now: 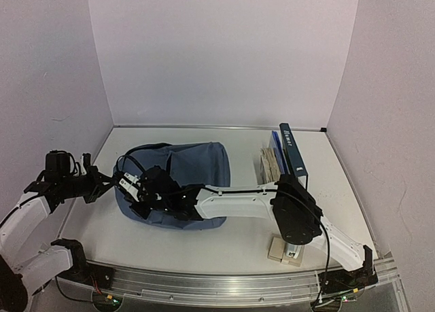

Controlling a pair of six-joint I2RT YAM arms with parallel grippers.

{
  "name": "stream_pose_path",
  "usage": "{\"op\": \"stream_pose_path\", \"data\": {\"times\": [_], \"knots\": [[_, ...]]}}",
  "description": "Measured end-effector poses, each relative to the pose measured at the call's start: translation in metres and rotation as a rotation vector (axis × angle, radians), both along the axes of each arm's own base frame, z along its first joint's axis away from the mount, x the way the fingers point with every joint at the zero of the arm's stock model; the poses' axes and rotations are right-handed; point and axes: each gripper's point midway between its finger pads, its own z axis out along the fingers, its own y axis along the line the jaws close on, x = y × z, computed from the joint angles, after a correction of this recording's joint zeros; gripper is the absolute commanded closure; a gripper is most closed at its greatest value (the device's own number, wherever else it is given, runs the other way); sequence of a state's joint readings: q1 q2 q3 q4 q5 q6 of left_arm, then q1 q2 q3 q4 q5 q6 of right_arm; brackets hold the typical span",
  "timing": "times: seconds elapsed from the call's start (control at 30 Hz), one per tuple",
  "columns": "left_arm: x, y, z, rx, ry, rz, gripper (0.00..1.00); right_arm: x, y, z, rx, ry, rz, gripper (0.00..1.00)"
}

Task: Pack the student bag
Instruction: Unzip the student bag at the center of the board.

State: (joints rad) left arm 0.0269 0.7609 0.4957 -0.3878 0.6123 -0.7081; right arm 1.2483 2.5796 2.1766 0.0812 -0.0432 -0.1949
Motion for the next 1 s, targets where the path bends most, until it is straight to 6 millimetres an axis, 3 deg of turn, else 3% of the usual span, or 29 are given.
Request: {"op": "stream_pose_path", "data": {"times": [0.23,0.57,0.77,1.0], "knots": [[0.005,0.02,-0.027,0.064,0.112,0.118,1.0,-0.037,-0.014,-0.011,-0.056,-0.019,0.013,1.0],[0.024,0.042,-0.02,0.148,0.107,0.232,1.0,-0.092,-0.044,0.015,-0.07,-0.01,0.035,1.0],[0.027,0.055,-0.02,0.201,0.099,0.285,1.0,-0.112,-0.053,0.018,-0.073,0.009,0.045,1.0],[0.029,0.056,-0.021,0.252,0.074,0.255,1.0,-0.134,-0.065,0.022,-0.072,0.037,0.082,1.0]]}}
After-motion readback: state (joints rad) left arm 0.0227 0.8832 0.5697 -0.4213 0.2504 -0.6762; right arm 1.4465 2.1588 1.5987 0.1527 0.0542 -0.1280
